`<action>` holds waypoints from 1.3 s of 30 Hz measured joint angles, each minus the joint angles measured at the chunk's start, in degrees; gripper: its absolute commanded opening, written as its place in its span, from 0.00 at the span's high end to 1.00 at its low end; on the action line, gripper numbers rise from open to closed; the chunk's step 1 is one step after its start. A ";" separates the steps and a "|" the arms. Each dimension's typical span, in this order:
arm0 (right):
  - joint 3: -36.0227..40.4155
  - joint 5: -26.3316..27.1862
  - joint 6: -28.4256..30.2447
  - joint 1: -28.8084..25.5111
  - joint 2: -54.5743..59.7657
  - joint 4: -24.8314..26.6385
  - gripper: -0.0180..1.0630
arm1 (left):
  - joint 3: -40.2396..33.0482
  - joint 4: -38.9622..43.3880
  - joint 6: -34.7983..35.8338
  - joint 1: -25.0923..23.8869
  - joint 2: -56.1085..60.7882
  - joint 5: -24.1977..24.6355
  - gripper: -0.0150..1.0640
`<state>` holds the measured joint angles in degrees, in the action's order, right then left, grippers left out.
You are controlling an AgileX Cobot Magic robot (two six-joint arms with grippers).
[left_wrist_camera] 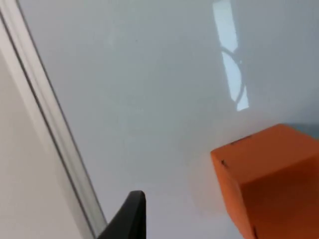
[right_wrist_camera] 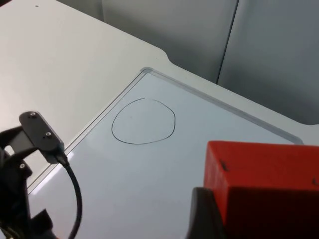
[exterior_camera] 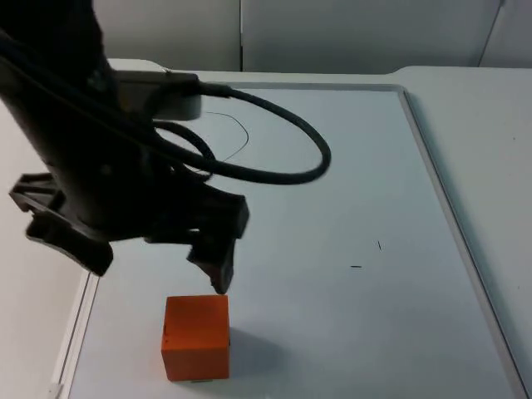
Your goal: Pick up one cube with the left hand and another cube with the right hand. First place the cube in the right hand at the target position, then stack the cube in the left hand on top.
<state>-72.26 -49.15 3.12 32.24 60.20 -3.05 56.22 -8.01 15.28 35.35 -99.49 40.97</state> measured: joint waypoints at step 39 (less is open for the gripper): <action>0.00 -0.62 0.47 0.00 0.03 0.00 0.99 | 0.03 2.08 13.35 6.73 -10.42 -7.76 0.04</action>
<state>-72.26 -49.76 3.59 32.24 60.23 -3.05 56.25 -5.92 28.63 42.08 -109.91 33.22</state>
